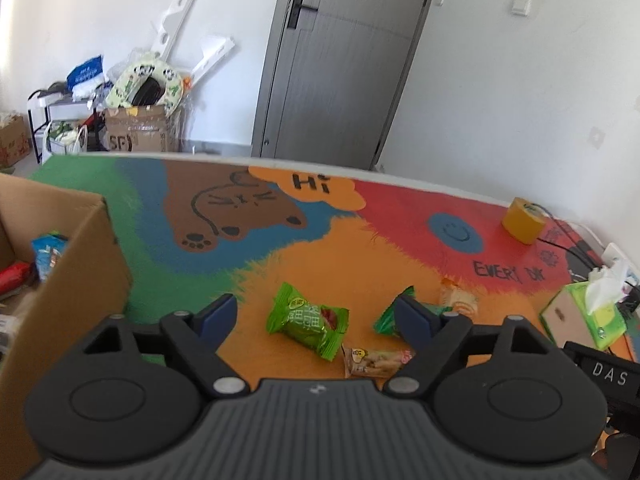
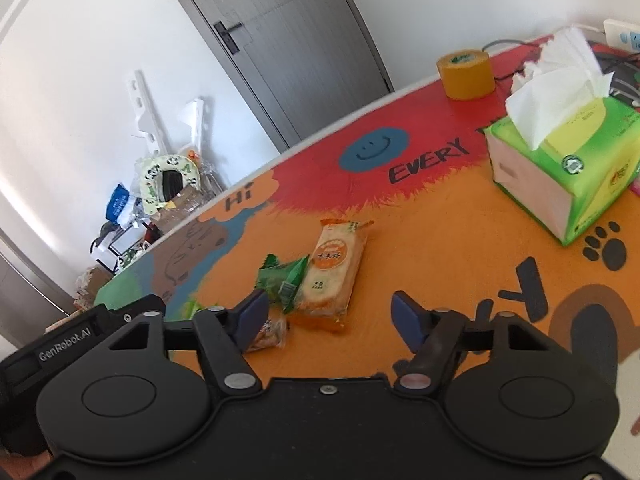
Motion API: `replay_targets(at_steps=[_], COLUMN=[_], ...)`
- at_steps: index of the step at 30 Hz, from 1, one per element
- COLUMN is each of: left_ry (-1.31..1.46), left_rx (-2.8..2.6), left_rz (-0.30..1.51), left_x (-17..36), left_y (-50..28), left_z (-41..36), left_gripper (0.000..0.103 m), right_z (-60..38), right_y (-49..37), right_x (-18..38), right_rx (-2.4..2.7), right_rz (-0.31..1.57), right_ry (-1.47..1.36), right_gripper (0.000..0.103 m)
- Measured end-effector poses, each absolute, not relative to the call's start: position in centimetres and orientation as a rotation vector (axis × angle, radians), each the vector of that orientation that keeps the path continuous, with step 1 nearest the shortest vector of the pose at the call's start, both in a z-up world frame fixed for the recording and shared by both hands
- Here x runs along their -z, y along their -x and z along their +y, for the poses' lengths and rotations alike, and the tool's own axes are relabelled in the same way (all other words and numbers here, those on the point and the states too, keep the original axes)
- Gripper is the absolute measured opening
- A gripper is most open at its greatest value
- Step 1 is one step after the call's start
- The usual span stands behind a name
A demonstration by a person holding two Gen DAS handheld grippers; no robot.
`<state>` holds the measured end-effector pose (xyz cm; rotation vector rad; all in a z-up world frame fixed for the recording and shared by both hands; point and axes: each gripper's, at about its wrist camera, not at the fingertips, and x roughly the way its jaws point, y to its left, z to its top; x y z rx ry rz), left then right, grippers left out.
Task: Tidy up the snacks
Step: 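Move both tools back from the box to the remaining snacks, then grasp the green-wrapped snack with the left gripper while the right grasps the cream cake packet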
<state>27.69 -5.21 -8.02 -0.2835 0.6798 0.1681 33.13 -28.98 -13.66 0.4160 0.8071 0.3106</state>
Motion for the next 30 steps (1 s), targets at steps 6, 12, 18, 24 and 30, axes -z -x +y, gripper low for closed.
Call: replay_targets(at_steps=[6,12,18,24,30], left_ry=[0.286,0.281,0.268,0.207,0.212], left_rx=[-0.203,-0.217,-0.215,-0.23,-0.206], left_rz=[0.719,0.75,0.771,0.751,0.734], left_x=[10.0,11.4,12.7,12.9,12.6], left_y=[-29.7,-31.1,-31.9,-31.9,-30.8], left_z=[-5.1,-5.0,-5.5,-6.0,-5.7], left_gripper=[0.074,0.073,0.073,0.058,0.044], right_z=[-27.7,-26.6,-25.6,-24.4,-23.7], right_y=[-35.2,-36.6,-37.4,-37.3,-36.7], right_x=[15.3,16.2,16.5,16.5,16.3], right_rx=[-0.298,-0.282,-0.279,-0.26,-0.252], right_rz=[0.851,0.864,0.855,0.849,0.849], right_ry=[-0.399,-0.367,-0.326,-0.24,-0.192], right_gripper=[0.061,0.061,0.062,0.059,0.038])
